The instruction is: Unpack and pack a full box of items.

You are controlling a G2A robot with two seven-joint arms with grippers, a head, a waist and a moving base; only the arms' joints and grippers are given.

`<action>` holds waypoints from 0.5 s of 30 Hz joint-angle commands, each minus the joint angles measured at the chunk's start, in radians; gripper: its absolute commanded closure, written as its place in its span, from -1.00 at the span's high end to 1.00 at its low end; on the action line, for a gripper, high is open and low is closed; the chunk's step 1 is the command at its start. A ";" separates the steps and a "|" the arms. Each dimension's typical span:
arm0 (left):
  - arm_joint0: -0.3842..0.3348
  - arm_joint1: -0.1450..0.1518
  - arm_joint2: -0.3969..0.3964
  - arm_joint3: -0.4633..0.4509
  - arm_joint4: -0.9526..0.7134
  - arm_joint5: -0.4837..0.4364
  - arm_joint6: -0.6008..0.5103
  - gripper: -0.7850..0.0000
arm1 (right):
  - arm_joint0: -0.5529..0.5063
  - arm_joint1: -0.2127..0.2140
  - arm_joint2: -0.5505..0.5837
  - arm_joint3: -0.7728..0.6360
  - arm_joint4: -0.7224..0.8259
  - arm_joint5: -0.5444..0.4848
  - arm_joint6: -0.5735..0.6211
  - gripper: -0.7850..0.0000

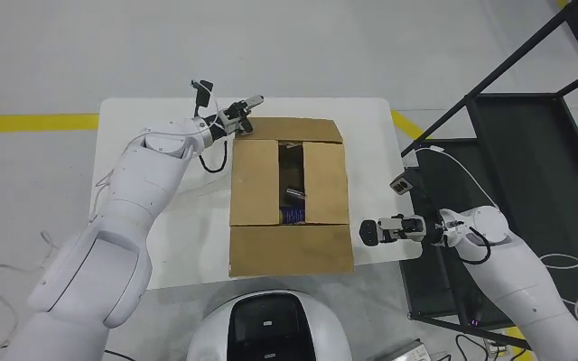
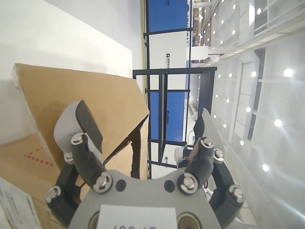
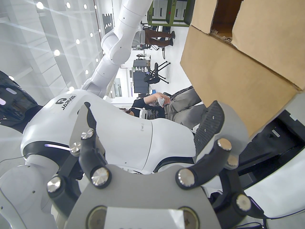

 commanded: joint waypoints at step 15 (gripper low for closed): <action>-0.008 0.038 -0.083 0.035 -0.064 -0.075 -0.136 1.00 | 0.000 0.000 0.000 0.000 0.000 0.000 0.000 1.00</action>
